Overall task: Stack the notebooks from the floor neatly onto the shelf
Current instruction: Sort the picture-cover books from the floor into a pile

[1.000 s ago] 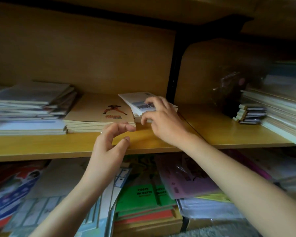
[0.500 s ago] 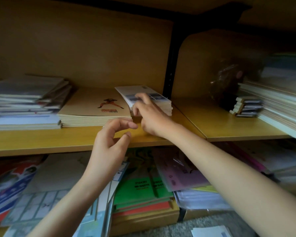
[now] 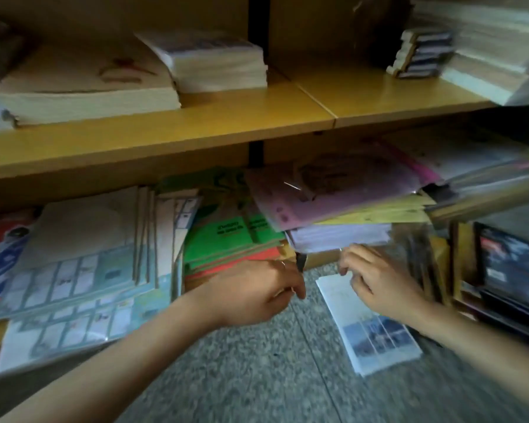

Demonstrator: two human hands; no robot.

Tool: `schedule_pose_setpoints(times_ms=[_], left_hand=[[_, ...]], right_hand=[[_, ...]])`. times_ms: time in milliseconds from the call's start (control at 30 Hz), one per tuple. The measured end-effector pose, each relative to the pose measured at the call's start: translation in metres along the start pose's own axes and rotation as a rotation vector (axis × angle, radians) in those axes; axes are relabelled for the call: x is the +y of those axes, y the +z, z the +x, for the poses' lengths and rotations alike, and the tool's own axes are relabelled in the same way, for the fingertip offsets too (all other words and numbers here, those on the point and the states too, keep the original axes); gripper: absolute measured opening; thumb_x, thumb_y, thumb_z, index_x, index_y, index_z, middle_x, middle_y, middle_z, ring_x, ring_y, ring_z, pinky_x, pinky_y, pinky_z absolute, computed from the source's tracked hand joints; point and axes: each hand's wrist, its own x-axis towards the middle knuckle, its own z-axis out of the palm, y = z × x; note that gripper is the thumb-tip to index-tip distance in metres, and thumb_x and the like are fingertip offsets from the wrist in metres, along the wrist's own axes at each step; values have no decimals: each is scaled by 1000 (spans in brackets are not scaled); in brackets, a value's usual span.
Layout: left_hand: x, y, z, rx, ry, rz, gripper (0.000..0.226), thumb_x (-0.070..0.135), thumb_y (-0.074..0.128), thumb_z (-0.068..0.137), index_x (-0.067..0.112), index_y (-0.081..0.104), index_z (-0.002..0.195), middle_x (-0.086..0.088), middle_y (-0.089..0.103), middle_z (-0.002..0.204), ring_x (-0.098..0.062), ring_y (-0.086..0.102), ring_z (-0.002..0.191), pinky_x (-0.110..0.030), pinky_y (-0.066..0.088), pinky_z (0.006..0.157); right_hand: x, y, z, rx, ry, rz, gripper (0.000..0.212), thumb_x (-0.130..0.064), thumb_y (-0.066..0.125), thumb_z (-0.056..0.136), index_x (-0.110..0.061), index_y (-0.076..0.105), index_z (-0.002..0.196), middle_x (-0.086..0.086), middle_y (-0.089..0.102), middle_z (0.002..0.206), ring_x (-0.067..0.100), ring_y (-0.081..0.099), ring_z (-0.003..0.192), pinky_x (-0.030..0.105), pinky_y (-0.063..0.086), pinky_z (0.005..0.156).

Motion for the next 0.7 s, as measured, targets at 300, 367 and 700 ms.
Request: schedule_pose_setpoints(times_ms=[300, 367, 700], left_hand=[[-6, 58, 9, -203, -31, -274, 21, 14, 49, 93, 23, 65, 104, 10, 62, 105, 0, 57, 95, -16, 43, 81], [-5, 59, 19, -204, -43, -328, 21, 14, 50, 93, 24, 65, 104, 12, 63, 104, 3, 56, 94, -17, 46, 79], [4, 86, 51, -110, -31, -428, 21, 12, 51, 92, 24, 66, 101, 16, 64, 99, 0, 60, 94, -29, 50, 79]], right_hand=[[50, 71, -100, -499, 868, 34, 77, -53, 66, 78, -12, 34, 135, 8, 32, 138, 23, 46, 121, 28, 42, 91], [54, 72, -95, -473, 966, 52, 86, -61, 67, 72, -13, 34, 136, 9, 34, 137, 25, 47, 120, 32, 44, 93], [52, 76, -77, -447, 1199, -83, 102, -62, 81, 52, -10, 37, 128, 10, 45, 125, 27, 52, 114, 32, 45, 79]])
